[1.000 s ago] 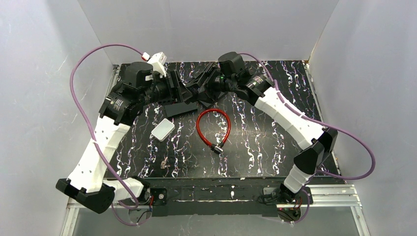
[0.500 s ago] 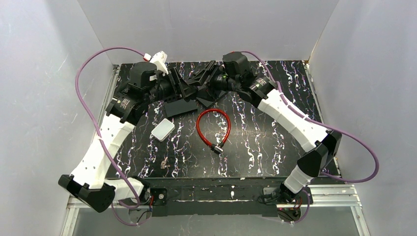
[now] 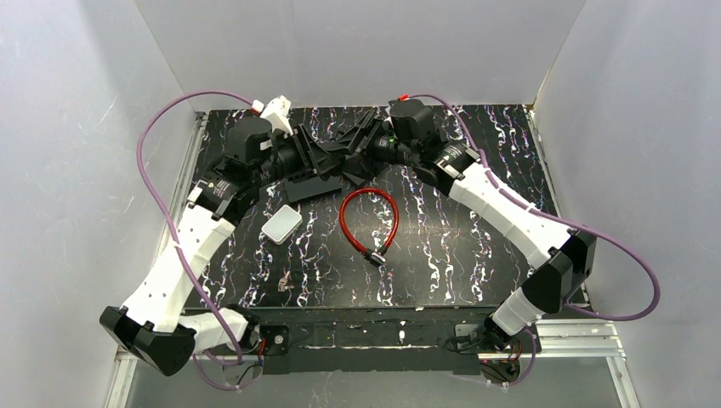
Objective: Unlock with the key
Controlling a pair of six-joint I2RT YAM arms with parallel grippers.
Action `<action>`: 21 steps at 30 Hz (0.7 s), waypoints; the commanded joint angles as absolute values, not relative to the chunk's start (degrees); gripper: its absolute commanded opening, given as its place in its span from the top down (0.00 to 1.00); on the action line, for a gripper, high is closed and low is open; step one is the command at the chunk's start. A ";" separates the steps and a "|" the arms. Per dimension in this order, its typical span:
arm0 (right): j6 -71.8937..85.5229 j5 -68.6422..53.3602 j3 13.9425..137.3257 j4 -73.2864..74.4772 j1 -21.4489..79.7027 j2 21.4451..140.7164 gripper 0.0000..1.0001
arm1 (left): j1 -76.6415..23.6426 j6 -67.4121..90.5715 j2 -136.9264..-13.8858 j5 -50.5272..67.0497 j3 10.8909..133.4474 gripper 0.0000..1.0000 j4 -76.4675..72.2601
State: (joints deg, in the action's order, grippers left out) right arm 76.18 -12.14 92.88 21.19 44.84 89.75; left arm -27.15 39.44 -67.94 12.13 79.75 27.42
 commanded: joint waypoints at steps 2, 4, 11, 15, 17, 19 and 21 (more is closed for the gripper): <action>76.42 -15.91 91.84 6.26 45.53 82.06 0.77 | -26.32 38.26 -63.20 10.71 75.68 1.00 23.19; 75.68 -15.46 91.81 5.80 45.53 81.92 0.63 | -26.21 38.19 -61.75 11.62 74.36 1.00 21.81; 74.08 -13.31 90.73 4.45 45.53 81.56 0.17 | -25.86 36.32 -58.56 17.78 69.94 1.00 17.61; 73.41 -11.47 90.76 6.09 45.53 81.33 0.03 | -25.38 34.80 -56.56 20.82 67.40 1.00 14.42; 72.50 -10.07 91.38 8.13 45.53 81.20 0.02 | -25.30 33.58 -56.32 23.18 67.27 1.00 13.44; 71.23 -8.49 92.79 11.37 45.53 81.41 0.02 | -25.23 32.36 -56.47 25.28 67.71 1.00 13.01; 69.71 -6.62 94.47 15.32 45.53 81.83 0.02 | -25.22 31.28 -56.81 26.62 68.06 1.00 12.99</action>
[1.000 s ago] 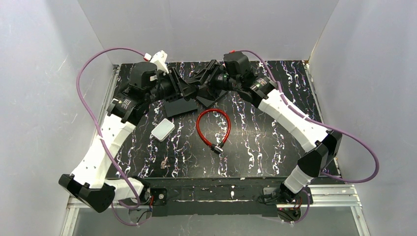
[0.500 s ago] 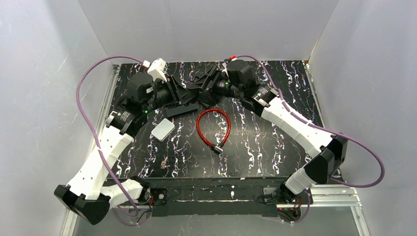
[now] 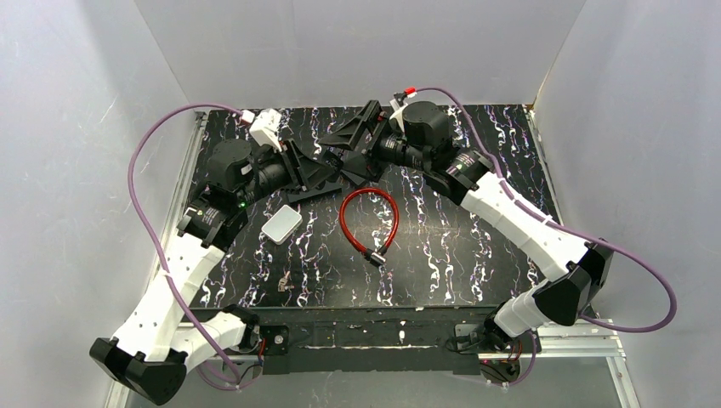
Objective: Unlock with the key
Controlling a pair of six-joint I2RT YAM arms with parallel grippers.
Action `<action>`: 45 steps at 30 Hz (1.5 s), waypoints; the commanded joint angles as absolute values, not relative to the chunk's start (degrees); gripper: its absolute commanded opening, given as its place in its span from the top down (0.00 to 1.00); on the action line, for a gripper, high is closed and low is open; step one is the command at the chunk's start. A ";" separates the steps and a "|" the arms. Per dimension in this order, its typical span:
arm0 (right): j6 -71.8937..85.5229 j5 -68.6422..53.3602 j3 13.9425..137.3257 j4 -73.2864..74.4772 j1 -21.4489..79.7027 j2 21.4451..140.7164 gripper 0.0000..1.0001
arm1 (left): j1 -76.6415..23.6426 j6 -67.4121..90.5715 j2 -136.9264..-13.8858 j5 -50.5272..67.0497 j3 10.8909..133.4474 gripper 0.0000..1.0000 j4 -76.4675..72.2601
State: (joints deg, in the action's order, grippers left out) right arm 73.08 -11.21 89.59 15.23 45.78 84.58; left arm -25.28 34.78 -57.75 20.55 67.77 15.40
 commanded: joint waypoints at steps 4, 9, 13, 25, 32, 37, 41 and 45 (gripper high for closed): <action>67.35 -3.99 95.88 19.70 45.53 82.18 0.03 | -25.18 29.84 -57.04 28.38 68.55 1.00 13.00; 66.29 -3.32 97.36 20.78 45.54 83.15 0.23 | -25.15 28.58 -57.07 30.81 68.60 1.00 12.74; 64.38 -4.03 100.17 23.30 45.55 84.97 0.38 | -25.15 27.66 -57.08 31.93 68.85 1.00 11.69; 61.07 -3.07 99.07 24.35 45.53 84.97 0.89 | -25.22 23.16 -58.15 36.79 71.69 1.00 13.09; 60.91 -2.40 97.93 24.68 45.53 84.19 0.83 | -25.19 18.81 -57.95 35.49 72.20 1.00 16.22; 62.20 -5.63 96.33 20.60 45.53 84.50 0.46 | -25.22 16.74 -57.87 38.03 72.65 1.00 16.17; 62.22 -6.60 95.84 20.44 45.53 85.01 0.47 | -25.22 16.10 -57.60 38.87 73.55 1.00 16.05; 62.08 -8.97 93.65 16.71 45.53 84.59 0.73 | -25.23 17.16 -57.03 41.02 72.99 1.00 14.55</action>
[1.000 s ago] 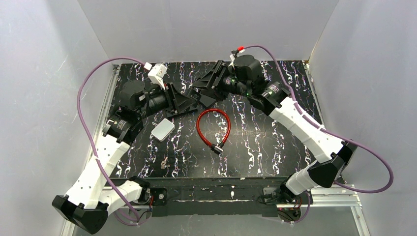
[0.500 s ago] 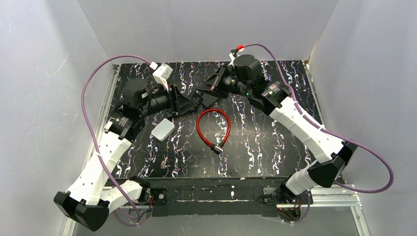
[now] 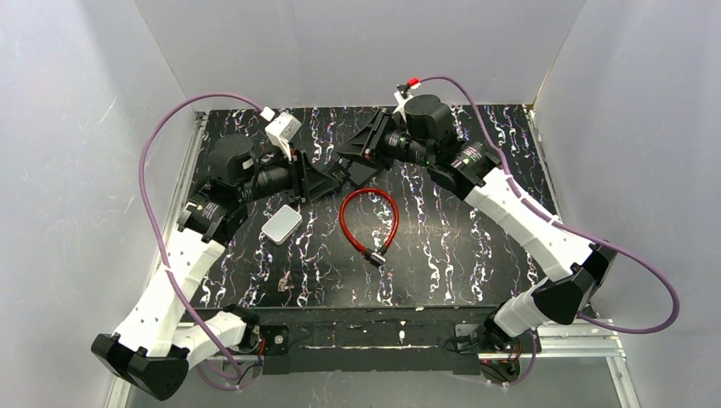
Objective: Unlock with the key
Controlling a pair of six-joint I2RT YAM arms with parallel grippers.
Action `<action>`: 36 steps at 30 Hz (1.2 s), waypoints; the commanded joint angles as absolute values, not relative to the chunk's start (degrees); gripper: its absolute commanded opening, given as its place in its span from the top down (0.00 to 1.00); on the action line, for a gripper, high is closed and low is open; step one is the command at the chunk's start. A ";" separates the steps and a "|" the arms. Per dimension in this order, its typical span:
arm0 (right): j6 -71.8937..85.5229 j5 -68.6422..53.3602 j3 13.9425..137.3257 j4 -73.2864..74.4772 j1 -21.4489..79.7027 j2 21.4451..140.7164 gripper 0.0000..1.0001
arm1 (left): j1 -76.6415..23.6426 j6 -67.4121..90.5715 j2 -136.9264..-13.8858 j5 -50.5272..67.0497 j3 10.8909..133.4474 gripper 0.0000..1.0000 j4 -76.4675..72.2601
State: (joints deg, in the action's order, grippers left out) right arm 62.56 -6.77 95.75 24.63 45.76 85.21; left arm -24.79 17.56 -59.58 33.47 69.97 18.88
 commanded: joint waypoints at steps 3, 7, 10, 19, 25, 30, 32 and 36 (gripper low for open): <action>61.96 -13.63 91.63 10.32 45.51 84.29 0.79 | -25.24 19.88 -56.87 42.60 72.92 1.00 12.73; 62.02 -21.69 87.93 -1.21 45.42 83.85 0.81 | -25.18 28.41 -55.80 45.41 71.83 1.00 6.48; 63.71 -25.14 83.11 -12.38 45.00 82.31 0.85 | -25.14 35.09 -54.00 47.10 69.70 1.00 1.11; 69.06 -34.35 75.94 -37.11 42.96 79.65 0.99 | -25.14 43.16 -51.91 50.21 70.55 1.00 -5.88; 82.05 -40.87 75.38 -57.18 42.61 82.42 0.99 | -25.14 51.90 -53.51 55.50 72.20 1.00 -14.50; 84.42 -45.12 78.12 -56.90 42.39 84.68 0.68 | -25.14 53.62 -54.04 56.54 73.18 1.00 -15.93; 79.82 -45.43 78.41 -49.43 42.29 83.32 0.41 | -25.14 52.85 -53.74 55.20 72.60 1.00 -15.95; 71.27 -44.25 78.65 -38.05 41.61 79.87 0.36 | -25.14 51.60 -53.74 53.24 71.39 1.00 -15.92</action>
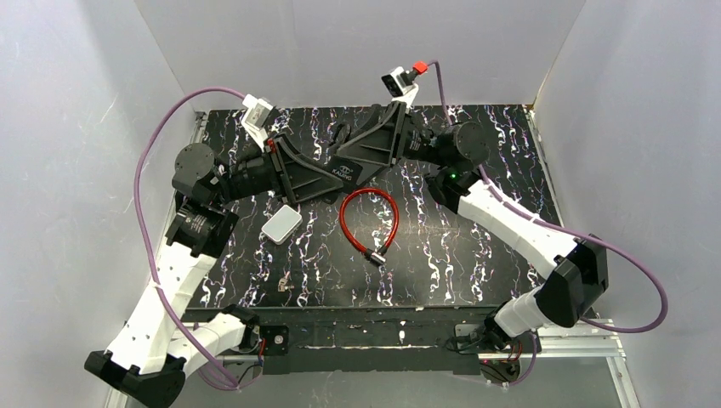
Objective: Unlock with the key
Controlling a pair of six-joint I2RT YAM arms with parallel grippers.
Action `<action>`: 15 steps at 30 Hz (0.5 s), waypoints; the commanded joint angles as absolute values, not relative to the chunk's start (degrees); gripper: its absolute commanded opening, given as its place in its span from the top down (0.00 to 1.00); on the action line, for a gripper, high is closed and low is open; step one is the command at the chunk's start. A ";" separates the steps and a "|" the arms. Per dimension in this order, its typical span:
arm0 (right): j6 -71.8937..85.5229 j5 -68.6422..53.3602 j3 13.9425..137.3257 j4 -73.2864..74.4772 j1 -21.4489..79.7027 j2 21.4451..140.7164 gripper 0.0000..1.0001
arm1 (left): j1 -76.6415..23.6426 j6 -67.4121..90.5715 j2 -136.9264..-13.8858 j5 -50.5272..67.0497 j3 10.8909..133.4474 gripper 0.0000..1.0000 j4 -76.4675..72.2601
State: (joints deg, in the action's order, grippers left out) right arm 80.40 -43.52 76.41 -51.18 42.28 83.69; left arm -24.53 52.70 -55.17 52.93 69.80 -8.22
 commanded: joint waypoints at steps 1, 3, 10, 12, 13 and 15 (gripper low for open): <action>69.34 -43.82 78.77 -34.87 41.32 78.89 0.35 | -25.14 51.26 -53.79 52.75 71.06 1.00 -15.90; 65.47 -42.37 79.28 -25.44 39.85 76.53 0.35 | -25.07 49.77 -53.89 51.92 70.35 1.00 -15.60; 58.80 -37.27 78.48 -10.93 39.14 69.86 0.32 | -25.05 47.49 -55.53 52.44 69.84 1.00 -14.28; 57.56 -36.64 79.41 -7.51 39.09 69.42 0.30 | -25.05 47.06 -55.90 52.44 69.47 1.00 -14.18; 56.86 -36.31 79.97 -5.66 39.06 69.26 0.28 | -25.05 46.84 -56.07 52.42 69.28 1.00 -14.14; 55.37 -35.16 81.16 -2.12 39.02 68.94 0.24 | -25.05 46.46 -56.41 52.51 68.92 1.00 -14.07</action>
State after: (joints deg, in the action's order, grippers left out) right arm 61.85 -38.76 76.89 -14.24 39.05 70.41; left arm -24.88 48.80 -56.06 52.35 69.19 -9.49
